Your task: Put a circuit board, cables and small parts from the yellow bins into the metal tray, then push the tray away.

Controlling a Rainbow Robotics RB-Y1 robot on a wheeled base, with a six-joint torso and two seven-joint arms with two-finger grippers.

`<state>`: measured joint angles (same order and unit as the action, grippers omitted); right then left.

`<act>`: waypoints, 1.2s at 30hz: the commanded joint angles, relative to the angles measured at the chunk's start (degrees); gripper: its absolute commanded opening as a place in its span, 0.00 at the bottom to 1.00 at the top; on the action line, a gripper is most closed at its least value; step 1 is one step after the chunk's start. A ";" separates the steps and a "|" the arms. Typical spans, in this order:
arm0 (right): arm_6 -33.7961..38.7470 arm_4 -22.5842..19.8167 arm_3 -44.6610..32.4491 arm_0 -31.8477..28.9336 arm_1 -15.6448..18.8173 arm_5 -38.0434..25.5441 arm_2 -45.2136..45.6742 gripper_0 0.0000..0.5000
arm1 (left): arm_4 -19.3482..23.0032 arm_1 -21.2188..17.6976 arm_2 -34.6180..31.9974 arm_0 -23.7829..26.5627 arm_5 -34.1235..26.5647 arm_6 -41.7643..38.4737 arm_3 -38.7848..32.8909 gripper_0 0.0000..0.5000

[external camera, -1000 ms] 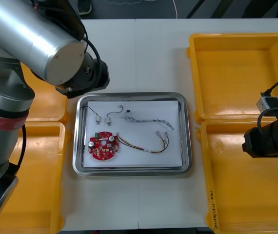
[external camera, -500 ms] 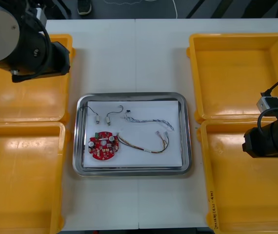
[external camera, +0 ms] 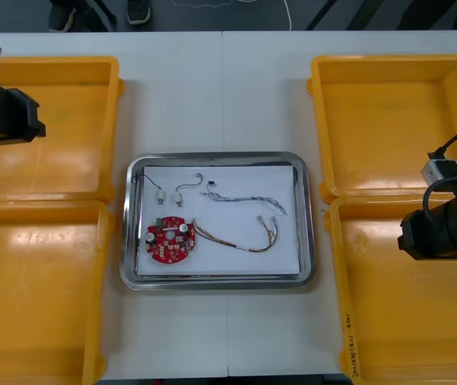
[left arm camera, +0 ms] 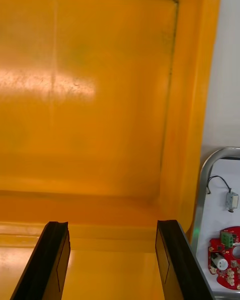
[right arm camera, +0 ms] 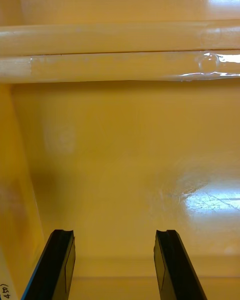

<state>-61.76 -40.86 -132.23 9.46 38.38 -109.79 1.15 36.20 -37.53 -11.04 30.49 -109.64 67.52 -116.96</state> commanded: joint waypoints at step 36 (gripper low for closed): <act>-22.26 -2.20 -1.02 14.00 -1.29 -0.21 -13.99 0.92 | 14.07 -7.29 -17.70 -29.26 -0.36 11.41 -9.87 1.00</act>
<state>-82.78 -43.81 -132.22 20.10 38.25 -109.79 -10.05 49.08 -40.46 -27.22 4.13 -109.66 78.71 -124.87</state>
